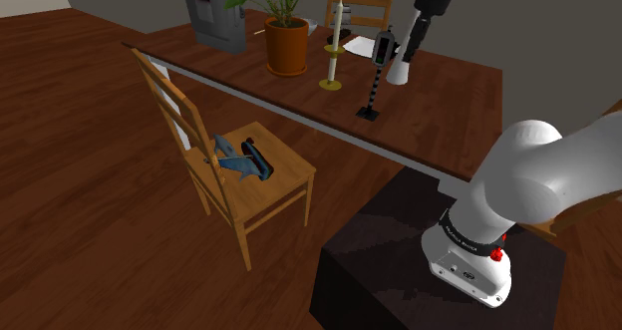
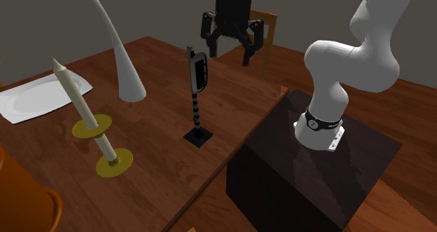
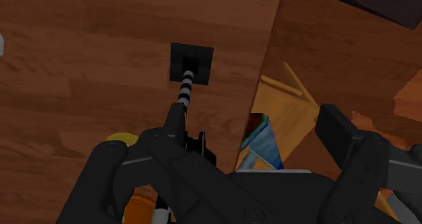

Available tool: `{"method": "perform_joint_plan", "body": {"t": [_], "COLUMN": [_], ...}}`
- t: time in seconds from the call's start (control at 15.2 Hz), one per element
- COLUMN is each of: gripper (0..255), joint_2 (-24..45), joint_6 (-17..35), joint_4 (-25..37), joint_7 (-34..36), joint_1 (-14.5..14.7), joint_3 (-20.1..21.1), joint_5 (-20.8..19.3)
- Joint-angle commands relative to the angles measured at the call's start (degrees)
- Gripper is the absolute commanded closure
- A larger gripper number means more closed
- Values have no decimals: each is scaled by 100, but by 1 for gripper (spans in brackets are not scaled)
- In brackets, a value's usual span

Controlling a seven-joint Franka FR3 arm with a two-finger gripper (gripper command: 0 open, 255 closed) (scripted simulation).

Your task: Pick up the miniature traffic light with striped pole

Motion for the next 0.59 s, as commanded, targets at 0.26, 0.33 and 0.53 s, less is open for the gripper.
{"method": "perform_joint_plan", "body": {"t": [0.26, 0.33, 0.53], "gripper": [0, 0, 0], "joint_2": [687, 685, 688], "joint_6": [721, 796, 1021], "joint_4": [725, 649, 428], "joint_7": [-1706, -1712, -1733], "joint_1": [676, 671, 656], "joint_3": [-1055, -1072, -1126], "joint_5": [301, 291, 264]}}
